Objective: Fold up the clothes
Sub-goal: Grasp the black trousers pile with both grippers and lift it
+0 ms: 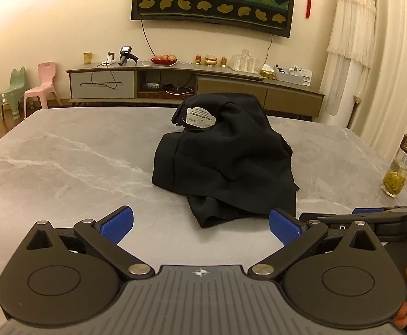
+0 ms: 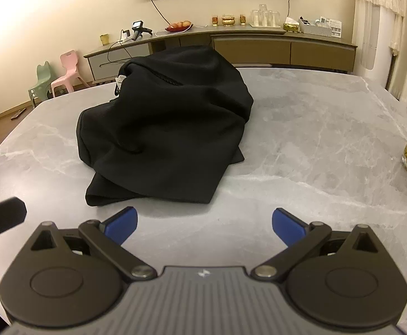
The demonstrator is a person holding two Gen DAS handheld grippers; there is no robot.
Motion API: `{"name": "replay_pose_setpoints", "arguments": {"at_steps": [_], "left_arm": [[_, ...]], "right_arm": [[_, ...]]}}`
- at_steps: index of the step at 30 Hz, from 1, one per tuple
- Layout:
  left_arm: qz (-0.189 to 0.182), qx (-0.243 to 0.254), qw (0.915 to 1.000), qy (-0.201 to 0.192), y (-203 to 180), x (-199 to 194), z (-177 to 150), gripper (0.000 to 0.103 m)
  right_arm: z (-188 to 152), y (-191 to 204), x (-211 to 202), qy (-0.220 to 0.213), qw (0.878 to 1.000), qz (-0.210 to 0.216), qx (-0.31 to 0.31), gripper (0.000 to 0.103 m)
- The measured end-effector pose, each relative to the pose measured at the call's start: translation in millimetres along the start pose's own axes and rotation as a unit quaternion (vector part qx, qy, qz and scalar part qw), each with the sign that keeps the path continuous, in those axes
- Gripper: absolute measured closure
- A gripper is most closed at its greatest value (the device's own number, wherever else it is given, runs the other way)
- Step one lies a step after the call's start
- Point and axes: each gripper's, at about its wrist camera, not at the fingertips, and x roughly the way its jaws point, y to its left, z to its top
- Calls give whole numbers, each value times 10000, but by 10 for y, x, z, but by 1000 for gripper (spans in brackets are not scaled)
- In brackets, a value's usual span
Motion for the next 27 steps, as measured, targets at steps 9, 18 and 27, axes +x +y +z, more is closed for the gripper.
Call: {"name": "replay_pose_setpoints", "arguments": {"at_steps": [9,18,27], "left_arm": [[266,266,9993,22,-75,3,-55,1],[413,480,9977,250,-81,-49,-44,1],[229,449,9986,182,-65,-156,-18,1]], "right_arm": [[7,-8,-151,-315,9995,7,-46,0],[-1,5,-288,-662,9976,119,-136,0],[-131,101,-531,-1738,9843,-45,-294,0]]}}
